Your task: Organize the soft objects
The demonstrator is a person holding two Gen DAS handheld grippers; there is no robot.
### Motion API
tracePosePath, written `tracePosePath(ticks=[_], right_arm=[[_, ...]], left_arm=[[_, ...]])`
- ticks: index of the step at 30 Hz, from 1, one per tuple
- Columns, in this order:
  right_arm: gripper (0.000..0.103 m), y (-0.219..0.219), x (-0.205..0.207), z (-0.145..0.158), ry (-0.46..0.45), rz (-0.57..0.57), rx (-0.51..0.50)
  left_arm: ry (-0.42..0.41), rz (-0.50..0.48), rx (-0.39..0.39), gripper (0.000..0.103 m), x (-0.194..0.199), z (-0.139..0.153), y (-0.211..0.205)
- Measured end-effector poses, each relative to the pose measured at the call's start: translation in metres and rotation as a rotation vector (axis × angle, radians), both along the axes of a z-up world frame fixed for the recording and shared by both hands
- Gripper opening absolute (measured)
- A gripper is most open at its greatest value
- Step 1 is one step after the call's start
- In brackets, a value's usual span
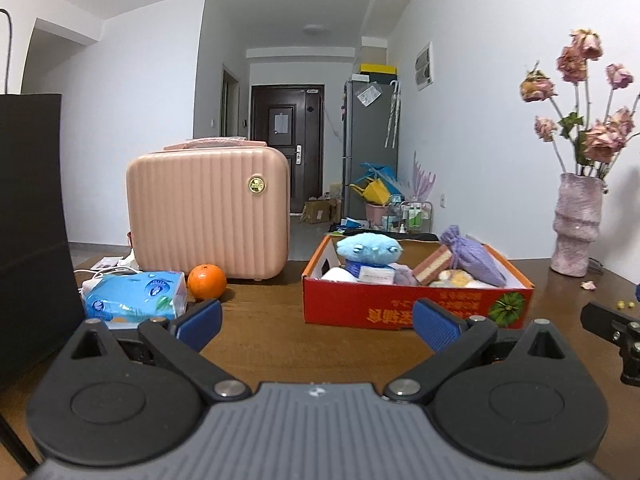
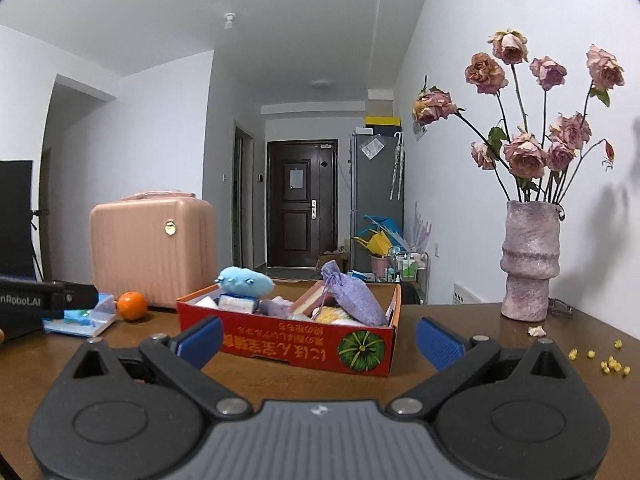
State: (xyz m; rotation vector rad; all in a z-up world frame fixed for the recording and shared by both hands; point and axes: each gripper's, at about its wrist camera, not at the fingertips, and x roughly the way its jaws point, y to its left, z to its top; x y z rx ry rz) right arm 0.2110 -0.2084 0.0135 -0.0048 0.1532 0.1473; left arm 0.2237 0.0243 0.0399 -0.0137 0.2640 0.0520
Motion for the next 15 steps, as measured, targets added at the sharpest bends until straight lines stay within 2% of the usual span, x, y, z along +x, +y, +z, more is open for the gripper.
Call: tracePosePath(ticks=[7,15], right_arm=[[0.103,-0.005,-0.041,0.003,0.026,-0.002,0.018],[0.103,-0.013,-0.095,0.002,0.039,0.016,0.006]], left_arm=[[0.015,-0.019,-0.019,0.103,-0.038,0.000,-0.001],[-0.007,-0.046,-0.016,0.103,-0.092,-0.004,-0.001]])
